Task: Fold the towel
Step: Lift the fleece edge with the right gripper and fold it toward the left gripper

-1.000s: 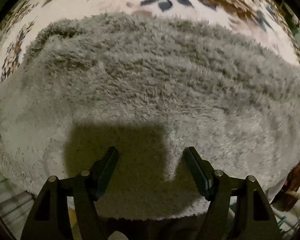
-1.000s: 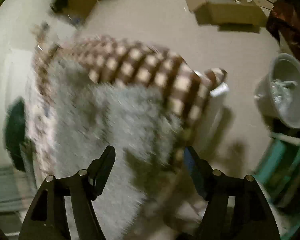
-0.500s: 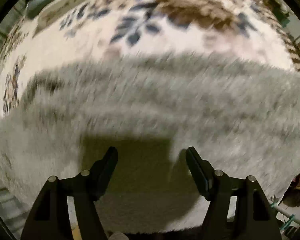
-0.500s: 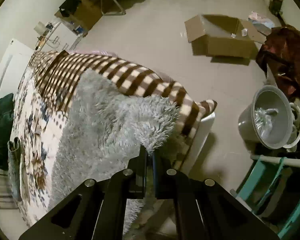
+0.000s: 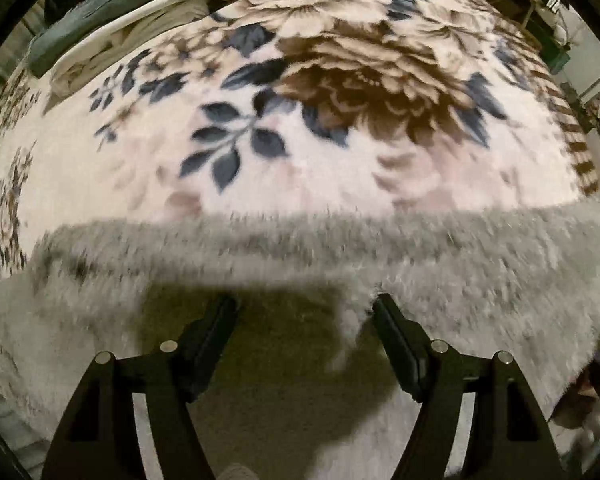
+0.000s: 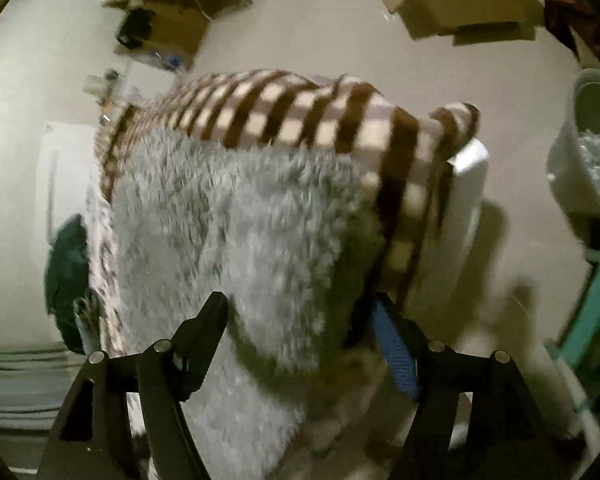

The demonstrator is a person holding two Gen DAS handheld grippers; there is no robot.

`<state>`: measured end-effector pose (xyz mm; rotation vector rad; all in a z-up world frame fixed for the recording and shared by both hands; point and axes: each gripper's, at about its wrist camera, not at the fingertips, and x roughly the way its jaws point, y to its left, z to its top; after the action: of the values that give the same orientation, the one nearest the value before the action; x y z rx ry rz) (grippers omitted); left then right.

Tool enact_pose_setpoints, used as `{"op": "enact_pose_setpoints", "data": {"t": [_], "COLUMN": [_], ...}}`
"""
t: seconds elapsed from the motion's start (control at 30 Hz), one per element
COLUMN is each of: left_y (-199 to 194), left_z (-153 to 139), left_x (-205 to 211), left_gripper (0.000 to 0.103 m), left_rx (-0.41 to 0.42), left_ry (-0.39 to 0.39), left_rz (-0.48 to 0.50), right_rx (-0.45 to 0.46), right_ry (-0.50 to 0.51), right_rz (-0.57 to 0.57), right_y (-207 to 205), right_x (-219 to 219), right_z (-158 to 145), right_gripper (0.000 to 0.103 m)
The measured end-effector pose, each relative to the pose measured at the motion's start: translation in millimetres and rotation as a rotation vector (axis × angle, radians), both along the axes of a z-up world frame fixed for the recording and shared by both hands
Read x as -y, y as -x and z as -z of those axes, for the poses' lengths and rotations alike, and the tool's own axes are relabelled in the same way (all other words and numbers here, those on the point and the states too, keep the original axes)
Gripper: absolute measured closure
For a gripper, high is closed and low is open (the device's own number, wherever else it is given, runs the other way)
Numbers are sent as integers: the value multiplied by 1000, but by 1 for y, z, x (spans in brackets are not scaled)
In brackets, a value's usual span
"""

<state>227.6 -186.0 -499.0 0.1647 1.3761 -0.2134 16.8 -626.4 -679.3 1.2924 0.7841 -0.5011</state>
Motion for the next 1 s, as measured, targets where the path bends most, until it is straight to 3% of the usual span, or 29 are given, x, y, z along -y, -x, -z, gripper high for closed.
{"op": "enact_pose_setpoints", "data": {"t": [0.1,0.17,0.3,0.4,0.47,0.6,0.63,0.67,0.7,0.73,0.9,1.0], "left_y": [19,29,39,38,34,37,34,31,13,9,4,7], "left_z": [-1,5,27,39,42,63,72,75,89,91,99,78], "left_x": [-12,-20,-33,-38,-40,-47,-45,-41,-42,-36,-12,-10], "left_gripper": [33,33,33,32,26,0,0,0,0,0,0,0], "left_rx": [-47,-82,-139,-143,-141,-163,-170,-174,-175,-175,-172,-155], "left_ry": [19,34,48,79,104,144,142,120,106,92,48,85], "left_rz": [-16,-38,-93,-133,-146,-147,-148,-153,-160,-171,-204,-217], "right_rx": [74,105,126,199,261,259,261,256,251,240,211,225], "right_ry": [74,116,104,66,31,2,-3,-4,5,16,126,205], "right_rz": [42,27,20,31,25,-4,-1,1,-2,-10,-59,-114], "right_y": [-3,-11,-31,-39,-40,-54,-56,-58,-60,-61,-77,-92], "right_x": [3,4,10,15,19,24,25,27,27,28,13,-10], "right_z": [-5,-8,7,10,12,25,25,24,21,17,-30,-79], "right_gripper": [37,37,28,28,30,28,29,37,67,75,76,77]}}
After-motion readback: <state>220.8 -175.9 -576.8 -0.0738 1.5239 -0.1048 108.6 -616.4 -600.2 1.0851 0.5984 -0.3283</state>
